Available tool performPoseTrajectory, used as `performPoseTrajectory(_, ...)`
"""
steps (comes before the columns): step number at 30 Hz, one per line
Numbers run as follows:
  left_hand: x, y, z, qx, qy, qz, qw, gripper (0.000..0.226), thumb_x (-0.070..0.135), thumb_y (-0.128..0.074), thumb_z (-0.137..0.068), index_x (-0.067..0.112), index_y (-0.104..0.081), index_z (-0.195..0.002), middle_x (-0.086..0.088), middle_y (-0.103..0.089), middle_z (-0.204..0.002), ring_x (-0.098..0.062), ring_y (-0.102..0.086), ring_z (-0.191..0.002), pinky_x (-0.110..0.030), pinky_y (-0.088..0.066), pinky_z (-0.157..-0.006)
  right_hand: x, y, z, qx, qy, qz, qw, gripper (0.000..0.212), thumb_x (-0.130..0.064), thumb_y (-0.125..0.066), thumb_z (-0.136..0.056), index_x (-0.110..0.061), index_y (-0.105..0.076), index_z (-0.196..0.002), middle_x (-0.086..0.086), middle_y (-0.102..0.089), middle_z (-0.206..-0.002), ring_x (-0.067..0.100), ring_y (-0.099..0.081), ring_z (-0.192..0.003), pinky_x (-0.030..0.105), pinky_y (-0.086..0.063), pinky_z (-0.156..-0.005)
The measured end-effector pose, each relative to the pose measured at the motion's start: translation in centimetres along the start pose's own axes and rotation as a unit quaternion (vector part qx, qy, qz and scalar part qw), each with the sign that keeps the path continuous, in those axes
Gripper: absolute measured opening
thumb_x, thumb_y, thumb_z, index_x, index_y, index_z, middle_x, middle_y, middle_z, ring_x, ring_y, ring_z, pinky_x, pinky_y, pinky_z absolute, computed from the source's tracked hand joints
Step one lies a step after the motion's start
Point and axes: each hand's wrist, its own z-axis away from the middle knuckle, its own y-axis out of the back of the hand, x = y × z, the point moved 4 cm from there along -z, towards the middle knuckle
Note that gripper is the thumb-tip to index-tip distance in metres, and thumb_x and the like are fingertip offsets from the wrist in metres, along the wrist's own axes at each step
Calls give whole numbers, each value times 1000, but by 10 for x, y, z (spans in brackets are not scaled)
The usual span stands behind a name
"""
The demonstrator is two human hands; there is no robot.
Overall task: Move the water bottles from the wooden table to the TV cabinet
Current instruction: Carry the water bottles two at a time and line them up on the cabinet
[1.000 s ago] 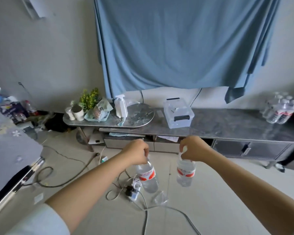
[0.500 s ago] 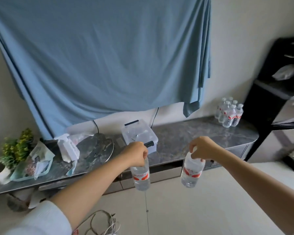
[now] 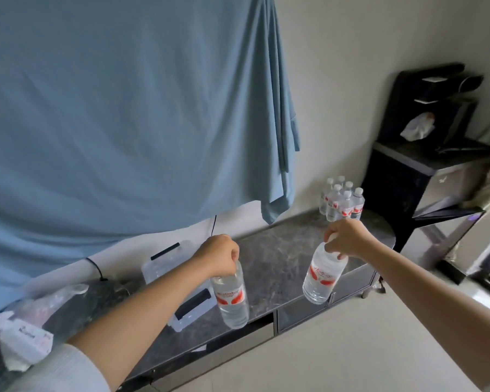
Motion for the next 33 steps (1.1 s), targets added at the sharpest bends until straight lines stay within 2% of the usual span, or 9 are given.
performPoseTrajectory(4,36,5,-64,-9,12,2,1000,33,-1,-50,-78,21,-44,-54,2,-47,-91,-16,-47,-86,-24,-38,-71,31,34,-50,-39,23,34,998,10,0,-60,-79,-9,-64,-82,8,-59,-85,12,-58,-49,13,-43,-40)
performPoseTrajectory(9,89,11,-144,0,12,6,1000,40,-2,-51,-77,24,-38,-49,7,-40,-73,-17,-46,-83,-21,-36,-65,75,74,-111,-77,62,113,989,16,-3,-59,-81,-8,-68,-93,4,-56,-89,30,-68,-93,14,-40,-50)
performPoseTrajectory(12,115,13,-184,13,7,-1,1000,40,-3,-49,-78,24,-37,-51,7,-38,-73,-16,-43,-83,-19,-30,-55,99,93,-142,-78,60,127,987,23,-4,-59,-81,-4,-68,-102,5,-54,-91,25,-64,-86,16,-40,-52)
performPoseTrajectory(16,146,13,-242,24,7,12,1000,39,-1,-51,-78,24,-38,-51,10,-33,-70,-17,-44,-83,-14,-27,-52,134,117,-186,-75,51,116,989,25,-4,-59,-82,-6,-68,-105,4,-56,-94,27,-67,-96,12,-41,-47)
performPoseTrajectory(20,171,6,-295,17,-3,23,1000,40,-2,-50,-79,25,-38,-51,11,-33,-69,-15,-44,-83,-14,-30,-53,165,133,-231,-56,37,86,994,24,-2,-60,-80,-4,-69,-102,-6,-49,-73,19,-59,-76,13,-43,-52)
performPoseTrajectory(23,184,-8,-338,-4,-11,28,1000,39,-1,-51,-79,25,-41,-51,10,-38,-72,-15,-46,-84,-19,-35,-59,188,136,-267,-51,24,81,995,25,-3,-59,-79,-5,-69,-101,-12,-40,-68,17,-55,-75,12,-39,-50)
performPoseTrajectory(26,201,-32,-382,-23,-45,12,999,22,-4,-48,-78,10,-64,-70,13,-34,-70,-17,-46,-89,-18,-37,-60,211,142,-311,-54,24,100,993,26,-4,-59,-78,-6,-69,-102,-11,-41,-71,15,-52,-77,12,-37,-52)
performPoseTrajectory(29,224,-54,-420,-53,-102,-12,993,25,3,-48,-79,10,-68,-93,10,-47,-85,-19,-45,-100,-27,-44,-78,230,148,-354,-72,24,118,990,26,-7,-59,-79,-8,-69,-103,-10,-39,-73,10,-47,-72,9,-32,-50)
performPoseTrajectory(33,250,-66,-472,-82,-140,-13,987,25,4,-47,-81,12,-67,-93,5,-47,-88,-18,-39,-91,-13,-31,-64,255,153,-403,-98,22,149,984,28,-9,-56,-79,-11,-69,-103,0,-41,-92,14,-45,-82,10,-29,-50)
